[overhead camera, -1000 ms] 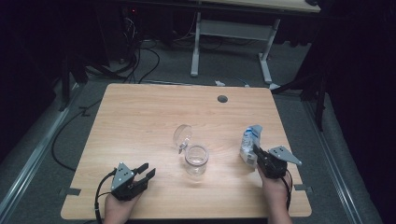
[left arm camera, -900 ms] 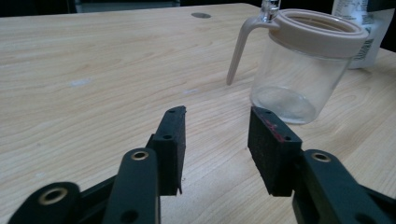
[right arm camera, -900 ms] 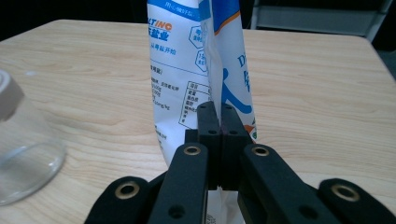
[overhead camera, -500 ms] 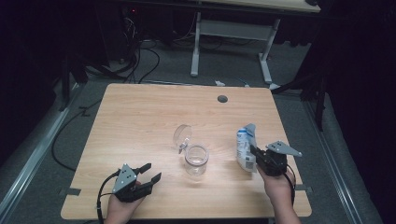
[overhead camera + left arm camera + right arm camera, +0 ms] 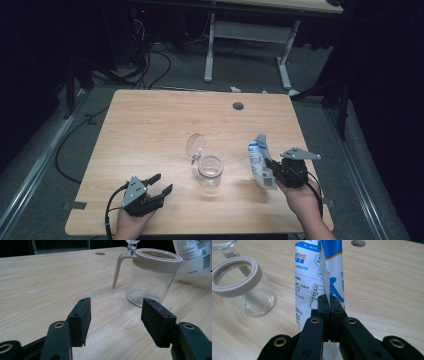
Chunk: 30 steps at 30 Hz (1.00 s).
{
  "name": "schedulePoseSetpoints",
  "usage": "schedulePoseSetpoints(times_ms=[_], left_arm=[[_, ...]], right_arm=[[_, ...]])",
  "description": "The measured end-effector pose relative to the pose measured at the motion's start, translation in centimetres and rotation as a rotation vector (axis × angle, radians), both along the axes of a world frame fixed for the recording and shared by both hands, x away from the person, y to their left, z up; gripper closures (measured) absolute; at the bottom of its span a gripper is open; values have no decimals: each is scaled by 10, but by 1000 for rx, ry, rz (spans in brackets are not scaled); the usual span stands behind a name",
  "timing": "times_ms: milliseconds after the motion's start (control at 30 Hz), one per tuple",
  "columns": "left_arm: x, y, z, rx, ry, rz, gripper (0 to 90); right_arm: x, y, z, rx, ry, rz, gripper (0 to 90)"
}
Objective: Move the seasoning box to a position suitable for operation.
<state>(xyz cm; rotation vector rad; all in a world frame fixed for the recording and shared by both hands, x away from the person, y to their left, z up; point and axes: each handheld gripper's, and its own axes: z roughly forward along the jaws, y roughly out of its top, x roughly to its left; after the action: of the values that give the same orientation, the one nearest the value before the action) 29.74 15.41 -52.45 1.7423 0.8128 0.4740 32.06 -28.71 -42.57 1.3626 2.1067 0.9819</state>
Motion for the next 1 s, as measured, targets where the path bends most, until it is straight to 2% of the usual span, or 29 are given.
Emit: schedulePoseSetpoints(times_ms=[233,367,600,1000], left_arm=[[-1,-2,0,-17,-1,-12,419],[-1,1,1,-24,-5,-9,420],[-2,2,1,-27,-4,-8,419],[-4,2,3,-33,-5,-8,419]], right_arm=[[10,3,1,-44,95,30,900],[15,4,3,-47,135,37,900],[19,8,10,-98,180,48,900],[24,12,26,-173,291,85,900]])
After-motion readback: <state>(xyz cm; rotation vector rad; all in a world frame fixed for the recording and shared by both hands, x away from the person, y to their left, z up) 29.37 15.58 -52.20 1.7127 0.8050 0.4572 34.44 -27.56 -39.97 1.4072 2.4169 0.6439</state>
